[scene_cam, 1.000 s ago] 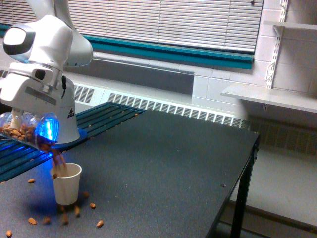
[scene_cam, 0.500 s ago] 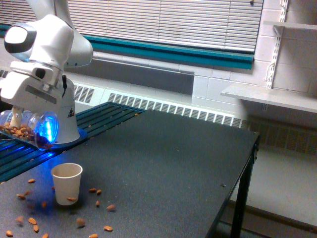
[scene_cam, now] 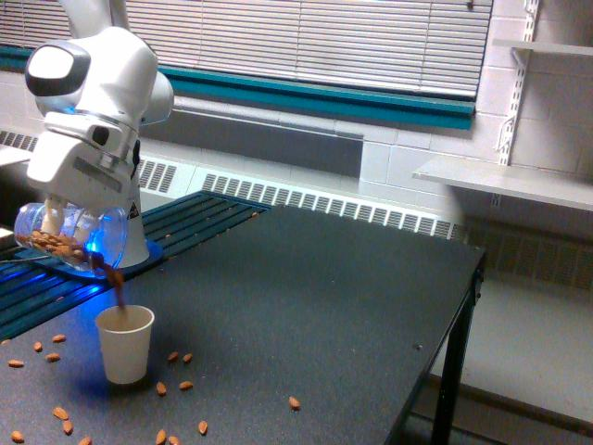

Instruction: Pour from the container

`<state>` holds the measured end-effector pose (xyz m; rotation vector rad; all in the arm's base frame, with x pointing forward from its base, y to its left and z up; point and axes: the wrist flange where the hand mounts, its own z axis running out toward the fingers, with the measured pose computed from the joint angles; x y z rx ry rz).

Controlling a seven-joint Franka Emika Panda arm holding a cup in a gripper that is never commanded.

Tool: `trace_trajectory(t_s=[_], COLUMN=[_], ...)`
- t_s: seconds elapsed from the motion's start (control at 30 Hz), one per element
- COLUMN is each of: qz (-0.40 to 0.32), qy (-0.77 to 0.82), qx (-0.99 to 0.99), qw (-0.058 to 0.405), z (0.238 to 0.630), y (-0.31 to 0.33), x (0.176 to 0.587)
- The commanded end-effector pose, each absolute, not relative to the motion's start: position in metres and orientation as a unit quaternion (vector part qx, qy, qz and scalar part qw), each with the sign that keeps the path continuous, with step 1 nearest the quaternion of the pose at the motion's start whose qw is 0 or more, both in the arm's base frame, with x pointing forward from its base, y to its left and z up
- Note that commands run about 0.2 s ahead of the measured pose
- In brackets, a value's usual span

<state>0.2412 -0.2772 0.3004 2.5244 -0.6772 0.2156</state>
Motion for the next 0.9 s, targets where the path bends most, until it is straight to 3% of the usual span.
trace_trajectory(t_s=[0.03,0.9], qz=[0.080,0.054], qy=[-0.243,-0.218], qx=[0.928,0.926], qw=[0.273,0.304], z=[0.308,0.309], y=[-0.278,-0.271], x=[0.243,0.231])
